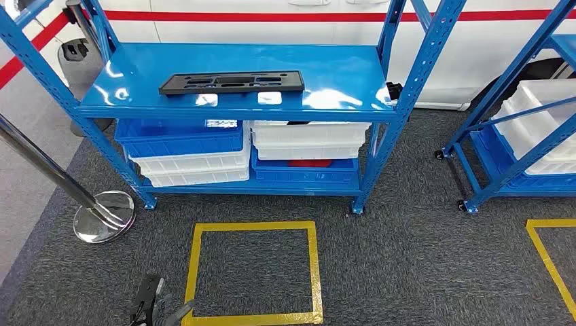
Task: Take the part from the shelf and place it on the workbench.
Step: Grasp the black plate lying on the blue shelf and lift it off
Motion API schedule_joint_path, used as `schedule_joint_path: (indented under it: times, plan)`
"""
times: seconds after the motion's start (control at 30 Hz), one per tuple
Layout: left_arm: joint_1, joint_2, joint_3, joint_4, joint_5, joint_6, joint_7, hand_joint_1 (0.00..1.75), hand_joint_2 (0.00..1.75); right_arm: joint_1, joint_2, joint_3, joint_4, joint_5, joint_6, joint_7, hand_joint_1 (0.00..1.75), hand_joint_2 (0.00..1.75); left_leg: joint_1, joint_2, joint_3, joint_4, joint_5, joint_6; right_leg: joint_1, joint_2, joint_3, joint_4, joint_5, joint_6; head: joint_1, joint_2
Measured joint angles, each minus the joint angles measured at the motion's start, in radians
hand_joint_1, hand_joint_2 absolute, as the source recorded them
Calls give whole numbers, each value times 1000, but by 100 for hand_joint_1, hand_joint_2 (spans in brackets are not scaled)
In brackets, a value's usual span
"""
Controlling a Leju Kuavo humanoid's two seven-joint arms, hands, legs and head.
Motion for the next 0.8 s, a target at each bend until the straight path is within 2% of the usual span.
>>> schedule_joint_path:
  times: [0.03,0.07,0.1,0.13,0.2,0.23,0.27,0.33,0.37,0.4,0.47,0.53,0.57,0.6,0.63,0.7,0.73,0.77,0.8]
  plan:
    - [0,-1,6,2,-13,3,0,0,116,-6,3,-5,0,11,-2,-5,0,116,3,1,-7,12,1,-3,-1,0,0,1,-1,1,0,0]
    - [1,-3,11,4,-24,7,0,0,87,-11,6,-10,1,22,-4,-9,0,87,6,1,-5,7,10,-6,-2,0,1,2,-1,2,0,0]
    - [1,-5,22,7,-48,13,1,0,44,-22,11,-20,1,42,-10,-18,0,44,12,3,1,-6,29,-12,-5,0,1,4,-3,6,0,0]
    - [1,-8,33,11,-71,19,1,0,0,-33,16,-30,1,63,-16,-27,0,0,17,5,26,-58,64,-17,-8,0,3,8,-6,10,0,0]
    - [-2,-15,55,22,-115,31,0,0,0,-56,22,-47,1,102,-29,-43,0,0,23,11,91,-195,123,-26,-13,0,4,20,-16,24,0,0]
    - [-3,-19,66,28,-137,37,-1,0,0,-69,24,-56,1,122,-35,-52,0,0,23,11,112,-238,136,-21,-13,0,2,26,-20,32,0,0]
    - [-4,-24,78,36,-159,43,-1,0,0,-83,25,-64,1,143,-41,-60,0,0,21,10,119,-257,138,-13,-12,1,1,30,-22,38,0,0]
    - [-4,-31,103,52,-201,54,-2,0,0,-111,27,-78,1,183,-49,-76,0,0,16,7,117,-257,138,9,-13,2,-1,31,-21,49,0,0]
    - [-4,-35,115,60,-223,61,-3,0,0,-124,29,-84,0,205,-53,-84,0,0,15,7,117,-259,140,16,-16,2,-3,34,-24,54,0,0]
    - [-5,-39,127,68,-244,67,-4,0,0,-138,29,-90,-1,226,-56,-92,0,0,14,7,117,-261,143,24,-18,3,-9,49,-36,59,0,0]
    - [-8,-47,151,84,-289,80,-6,0,0,-168,31,-101,-4,272,-63,-109,0,0,12,7,116,-264,147,35,-19,4,-52,140,-90,63,0,0]
    - [-9,-56,175,105,-331,90,-8,0,0,-199,31,-110,-8,315,-70,-126,0,0,5,7,113,-263,148,41,-17,5,-124,282,-149,62,0,0]
    - [-9,-60,185,115,-352,94,-8,0,0,-214,31,-112,-11,337,-73,-135,0,0,1,7,112,-263,148,42,-16,5,-148,326,-157,59,0,0]
    - [-9,-64,195,125,-373,98,-8,0,0,-230,32,-115,-14,359,-76,-143,0,0,-2,7,113,-263,147,44,-14,5,-158,339,-148,55,0,0]
    - [-10,-68,205,134,-394,103,-8,0,0,-247,32,-116,-18,382,-80,-152,0,0,-5,5,115,-263,147,45,-11,5,-145,305,-117,48,0,0]
    - [-13,-78,224,152,-437,111,-8,0,0,-282,32,-120,-26,428,-88,-170,0,0,-8,2,118,-263,146,46,0,10,-84,166,-38,29,0,0]
    - [-16,-83,234,162,-459,116,-8,0,0,-301,32,-121,-30,452,-93,-179,0,0,-10,0,118,-262,145,45,6,12,-56,99,-12,20,0,0]
    - [-18,-88,243,172,-478,119,-8,0,0,-320,32,-122,-35,473,-97,-187,0,0,-10,-1,115,-262,145,43,11,14,-41,60,0,15,0,0]
    - [-20,-93,253,181,-499,122,-8,0,0,-340,33,-123,-39,495,-101,-196,0,0,-10,-2,112,-262,146,40,14,15,-37,45,-1,13,0,0]
